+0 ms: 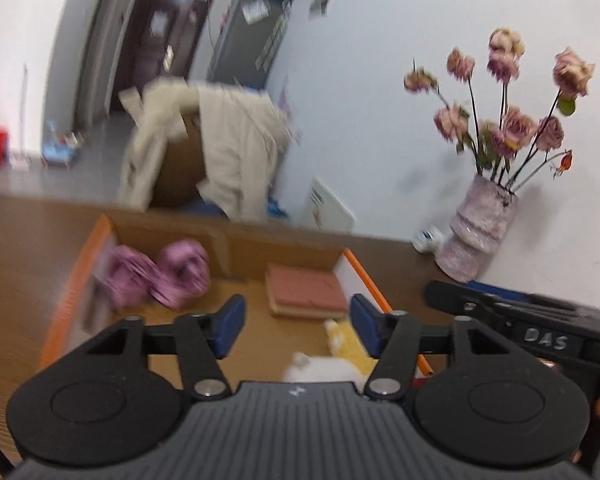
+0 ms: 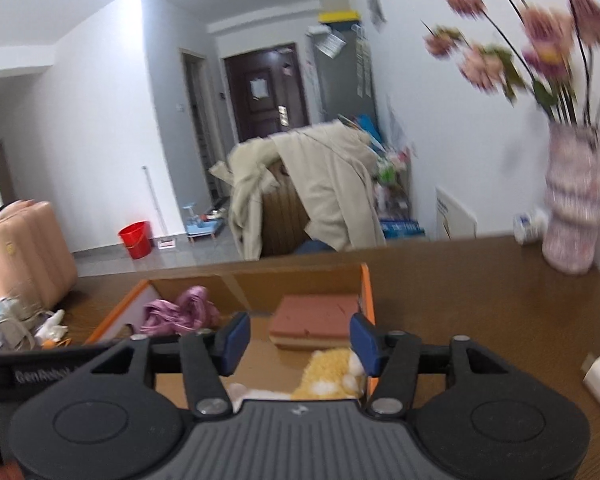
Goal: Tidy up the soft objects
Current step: 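Carry the plush into the box and open the left gripper, then withdraw the left gripper from the box back over the table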
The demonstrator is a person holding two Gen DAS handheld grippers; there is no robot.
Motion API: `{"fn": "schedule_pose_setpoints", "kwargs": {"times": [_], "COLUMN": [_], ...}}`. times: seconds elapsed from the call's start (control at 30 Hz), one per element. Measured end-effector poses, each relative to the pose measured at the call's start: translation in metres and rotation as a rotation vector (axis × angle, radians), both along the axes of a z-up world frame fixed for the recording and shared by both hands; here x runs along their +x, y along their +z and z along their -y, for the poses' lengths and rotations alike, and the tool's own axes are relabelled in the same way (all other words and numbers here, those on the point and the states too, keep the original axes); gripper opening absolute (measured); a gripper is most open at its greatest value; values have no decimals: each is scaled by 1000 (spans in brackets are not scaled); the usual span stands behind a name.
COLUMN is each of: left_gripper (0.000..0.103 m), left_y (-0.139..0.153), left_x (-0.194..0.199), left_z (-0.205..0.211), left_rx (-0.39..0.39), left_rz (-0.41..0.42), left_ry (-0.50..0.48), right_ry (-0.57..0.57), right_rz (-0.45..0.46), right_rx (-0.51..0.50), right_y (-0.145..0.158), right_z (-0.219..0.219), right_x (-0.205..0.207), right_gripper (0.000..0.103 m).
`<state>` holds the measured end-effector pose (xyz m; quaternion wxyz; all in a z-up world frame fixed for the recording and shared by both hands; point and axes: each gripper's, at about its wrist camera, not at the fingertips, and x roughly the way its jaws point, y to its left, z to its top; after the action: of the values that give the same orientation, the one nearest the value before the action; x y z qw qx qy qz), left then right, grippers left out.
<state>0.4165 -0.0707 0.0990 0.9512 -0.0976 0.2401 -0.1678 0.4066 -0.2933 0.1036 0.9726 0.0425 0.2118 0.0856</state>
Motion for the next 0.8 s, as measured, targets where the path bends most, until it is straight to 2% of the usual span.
{"fn": "schedule_pose_setpoints", "kwargs": {"times": [0.07, 0.27, 0.33, 0.43, 0.7, 0.8], "left_gripper": [75, 84, 88, 97, 103, 103], "left_y": [15, 38, 40, 38, 30, 29], "left_x": [-18, -73, -93, -119, -173, -190], "left_z": [-6, -18, -20, -24, -26, -26], "left_rx": [32, 99, 141, 170, 217, 213], "left_rz": [46, 141, 185, 222, 314, 339], "left_ry": [49, 143, 171, 203, 234, 236], "right_ry": [10, 18, 14, 0, -3, -11], "right_rz": [34, 110, 148, 223, 307, 330], "right_rx": [-27, -63, -73, -83, -94, -86], "right_y": [16, 45, 48, 47, 32, 27], "right_z": [-5, -15, -17, -20, -28, -28], "right_x": [-17, -66, -85, -115, -171, -186], "right_gripper": [59, 73, 82, 93, 95, 103]}}
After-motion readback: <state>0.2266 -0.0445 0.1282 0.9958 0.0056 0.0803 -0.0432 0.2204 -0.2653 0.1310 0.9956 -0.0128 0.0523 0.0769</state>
